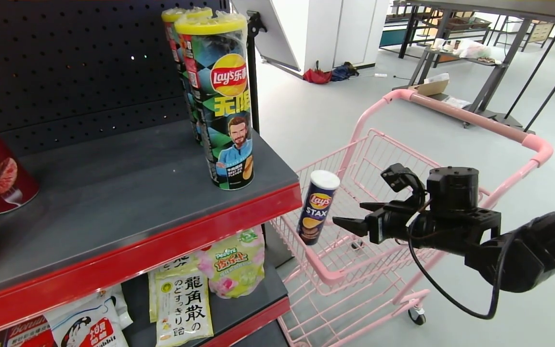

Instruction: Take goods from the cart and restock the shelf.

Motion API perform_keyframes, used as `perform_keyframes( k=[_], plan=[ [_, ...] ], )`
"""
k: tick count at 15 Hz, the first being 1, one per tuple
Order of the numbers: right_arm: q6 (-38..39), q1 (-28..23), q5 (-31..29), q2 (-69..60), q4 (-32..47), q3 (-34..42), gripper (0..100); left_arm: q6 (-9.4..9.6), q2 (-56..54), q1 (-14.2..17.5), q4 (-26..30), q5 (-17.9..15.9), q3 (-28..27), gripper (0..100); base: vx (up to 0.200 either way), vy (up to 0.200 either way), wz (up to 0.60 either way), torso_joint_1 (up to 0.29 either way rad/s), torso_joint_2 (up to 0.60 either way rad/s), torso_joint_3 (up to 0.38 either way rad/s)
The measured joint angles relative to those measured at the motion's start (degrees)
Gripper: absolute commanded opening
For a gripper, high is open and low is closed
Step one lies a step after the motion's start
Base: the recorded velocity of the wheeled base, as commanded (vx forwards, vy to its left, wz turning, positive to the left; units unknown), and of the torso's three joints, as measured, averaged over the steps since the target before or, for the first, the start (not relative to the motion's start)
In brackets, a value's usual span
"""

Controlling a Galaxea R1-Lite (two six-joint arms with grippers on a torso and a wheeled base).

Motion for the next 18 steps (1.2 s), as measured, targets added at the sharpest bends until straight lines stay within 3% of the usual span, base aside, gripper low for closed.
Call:
perform_keyframes(
  k=[4, 18],
  plan=[
    [0.24, 0.06, 3.36, 4.08, 0.02, -4.80, 100, 0.00, 0.00, -0.01, 0.13, -0.06, 0.07, 100, 0.000, 0.000, 0.00, 0.000, 0.00, 0.000],
    [0.35, -0.27, 3.29, 15.80, 0.02, -17.70, 100, 0.09, 0.00, 0.02, 0.20, -0.06, 0.99, 100, 0.000, 0.000, 0.00, 0.000, 0.00, 0.000]
  ],
)
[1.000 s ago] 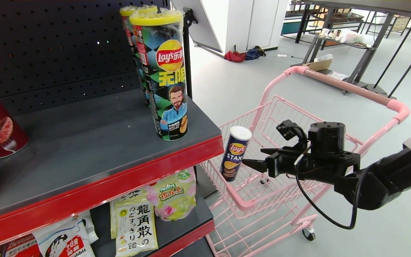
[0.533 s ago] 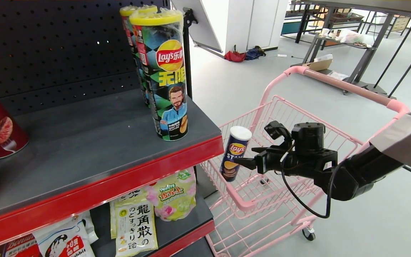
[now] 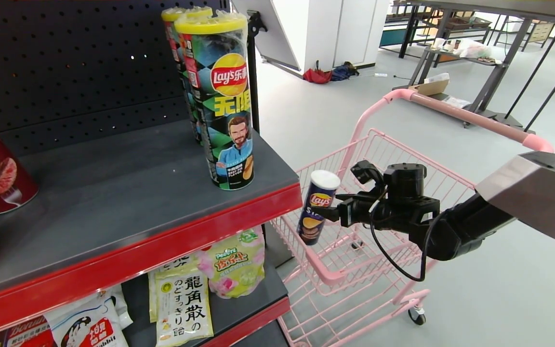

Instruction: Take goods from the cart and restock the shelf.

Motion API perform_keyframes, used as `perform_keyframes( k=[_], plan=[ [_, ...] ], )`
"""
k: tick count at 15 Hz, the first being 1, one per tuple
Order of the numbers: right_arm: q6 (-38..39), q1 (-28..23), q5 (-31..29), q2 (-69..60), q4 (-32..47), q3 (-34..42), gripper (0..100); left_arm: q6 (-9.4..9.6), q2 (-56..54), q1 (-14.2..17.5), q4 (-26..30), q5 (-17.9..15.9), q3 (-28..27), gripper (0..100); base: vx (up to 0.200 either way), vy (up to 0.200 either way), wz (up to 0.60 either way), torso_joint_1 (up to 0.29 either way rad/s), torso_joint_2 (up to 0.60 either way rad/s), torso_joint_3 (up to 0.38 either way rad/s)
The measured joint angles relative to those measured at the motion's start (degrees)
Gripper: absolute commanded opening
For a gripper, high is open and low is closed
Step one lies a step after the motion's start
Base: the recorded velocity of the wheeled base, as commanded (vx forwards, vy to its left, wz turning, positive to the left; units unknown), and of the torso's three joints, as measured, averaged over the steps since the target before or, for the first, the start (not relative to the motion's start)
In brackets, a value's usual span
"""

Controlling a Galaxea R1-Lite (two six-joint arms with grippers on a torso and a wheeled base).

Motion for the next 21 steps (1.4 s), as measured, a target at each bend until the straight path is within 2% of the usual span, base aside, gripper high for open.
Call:
perform_keyframes(
  k=[3, 10, 11, 18, 21],
  plan=[
    [-0.06, 0.07, -0.09, 1.97, 0.02, -2.45, 100, 0.84, 0.00, 0.00, 0.00, -0.02, -0.06, 100, 0.000, 0.000, 0.00, 0.000, 0.00, 0.000],
    [-0.09, 0.29, -0.30, 5.71, 0.09, -7.79, 100, 0.90, 0.00, -0.04, -0.02, -0.05, 0.13, 100, 0.000, 0.000, 0.00, 0.000, 0.00, 0.000],
    [-0.13, 0.32, -0.35, 6.11, 0.07, -7.98, 0, 0.90, 0.00, -0.02, 0.00, -0.05, 0.22, 100, 0.000, 0.000, 0.00, 0.000, 0.00, 0.000],
    [-0.11, 1.58, -0.44, 8.01, -0.20, -9.58, 0, 0.90, 0.00, 0.00, 0.00, -0.05, 0.35, 100, 0.000, 0.000, 0.00, 0.000, 0.00, 0.000],
    [-0.13, 1.58, -1.78, 6.12, 0.13, -7.19, 0, 0.95, 0.00, -0.02, 0.00, -0.05, 0.35, 100, 0.000, 0.000, 0.00, 0.000, 0.00, 0.000]
  ],
)
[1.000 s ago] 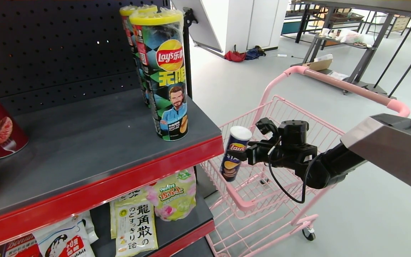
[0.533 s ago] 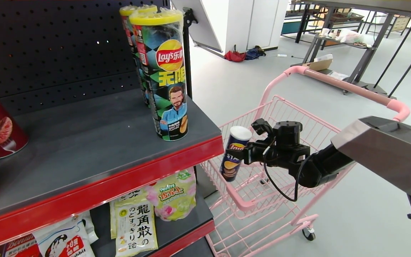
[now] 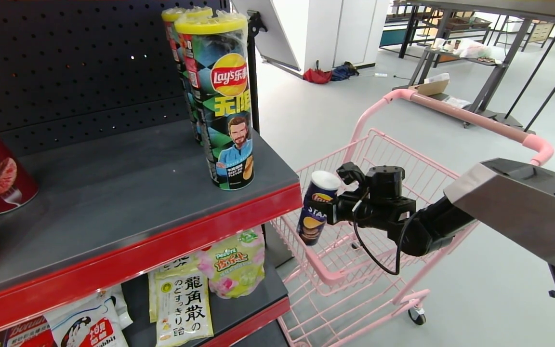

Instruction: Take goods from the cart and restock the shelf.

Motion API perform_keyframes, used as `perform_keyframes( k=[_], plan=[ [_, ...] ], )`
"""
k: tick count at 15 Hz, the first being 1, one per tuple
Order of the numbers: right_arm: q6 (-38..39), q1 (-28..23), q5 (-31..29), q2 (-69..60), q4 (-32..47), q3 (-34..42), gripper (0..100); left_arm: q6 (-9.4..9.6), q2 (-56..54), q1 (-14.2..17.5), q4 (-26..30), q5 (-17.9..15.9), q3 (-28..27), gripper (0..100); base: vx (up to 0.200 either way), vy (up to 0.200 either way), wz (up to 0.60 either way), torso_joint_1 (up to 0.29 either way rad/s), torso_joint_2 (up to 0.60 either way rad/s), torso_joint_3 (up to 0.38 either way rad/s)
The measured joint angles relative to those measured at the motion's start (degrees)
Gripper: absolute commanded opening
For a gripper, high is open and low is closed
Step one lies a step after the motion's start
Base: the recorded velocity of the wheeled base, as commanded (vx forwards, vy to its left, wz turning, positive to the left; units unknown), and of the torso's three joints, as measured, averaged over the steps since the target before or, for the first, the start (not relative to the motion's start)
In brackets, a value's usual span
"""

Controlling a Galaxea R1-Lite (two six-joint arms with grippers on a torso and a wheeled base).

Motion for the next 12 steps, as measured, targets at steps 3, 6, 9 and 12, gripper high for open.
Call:
perform_keyframes(
  k=[3, 6, 9, 12],
  plan=[
    [-0.06, -0.93, -1.67, -6.81, 0.95, 3.61, 0, 0.15, 0.00, 0.00, -0.33, -0.22, -0.05, 100, 0.000, 0.000, 0.00, 0.000, 0.00, 0.000],
    [-0.23, -2.43, -3.49, -18.26, 5.85, 7.52, 0, 0.35, 0.00, 0.00, -0.50, -0.44, -0.27, 100, 0.000, 0.000, 0.00, 0.000, 0.00, 0.000],
    [-0.28, -3.44, -10.18, -33.37, 13.76, 12.24, 0, 0.33, 0.00, -0.01, -0.39, -0.71, -0.41, 100, 0.000, 0.000, 0.00, 0.000, 0.00, 0.000],
    [-0.68, -3.80, -20.22, -51.80, 26.47, 19.16, 0, 0.12, 0.13, 0.22, -0.02, 0.20, -0.16, 100, 0.000, 0.000, 0.00, 0.000, 0.00, 0.000]
  ],
)
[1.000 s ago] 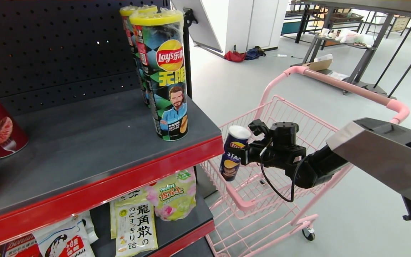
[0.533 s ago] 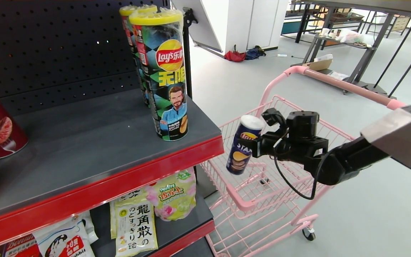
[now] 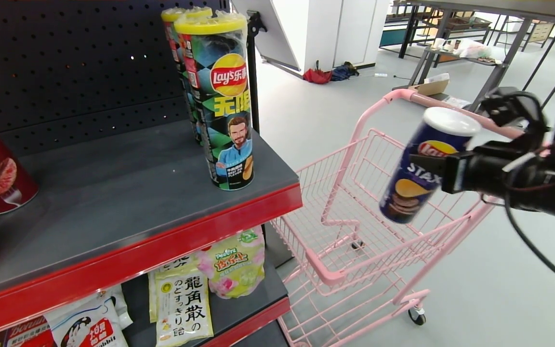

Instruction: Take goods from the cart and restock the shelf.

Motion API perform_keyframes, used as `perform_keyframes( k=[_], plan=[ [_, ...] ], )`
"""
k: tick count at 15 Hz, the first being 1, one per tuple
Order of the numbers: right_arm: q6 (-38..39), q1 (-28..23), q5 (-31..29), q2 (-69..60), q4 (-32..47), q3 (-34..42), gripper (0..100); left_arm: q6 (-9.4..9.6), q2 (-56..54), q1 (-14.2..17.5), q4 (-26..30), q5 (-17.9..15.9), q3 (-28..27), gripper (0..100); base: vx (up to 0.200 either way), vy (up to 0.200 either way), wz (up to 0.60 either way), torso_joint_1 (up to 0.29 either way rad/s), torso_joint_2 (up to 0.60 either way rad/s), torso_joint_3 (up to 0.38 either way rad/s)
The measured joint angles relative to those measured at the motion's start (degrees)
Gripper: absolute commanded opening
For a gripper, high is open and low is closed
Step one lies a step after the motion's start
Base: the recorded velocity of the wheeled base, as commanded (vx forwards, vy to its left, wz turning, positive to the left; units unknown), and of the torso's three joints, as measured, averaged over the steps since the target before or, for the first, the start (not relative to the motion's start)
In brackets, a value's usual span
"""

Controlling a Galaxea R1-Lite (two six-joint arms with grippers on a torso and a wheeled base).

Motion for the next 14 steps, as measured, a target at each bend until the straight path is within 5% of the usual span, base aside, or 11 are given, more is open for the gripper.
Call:
perform_keyframes(
  k=[6, 14],
  plan=[
    [-2.82, -4.96, -10.86, -33.60, 26.56, 11.54, 0, -1.57, 0.02, 0.55, -4.14, -4.67, 4.02, 100, 0.000, 0.000, 0.00, 0.000, 0.00, 0.000],
    [-3.39, -6.63, -11.41, -44.61, 27.28, 17.94, 0, -2.11, 0.02, 0.55, -6.14, -4.45, 4.29, 100, 0.000, 0.000, 0.00, 0.034, -0.10, -0.072]
  ],
)
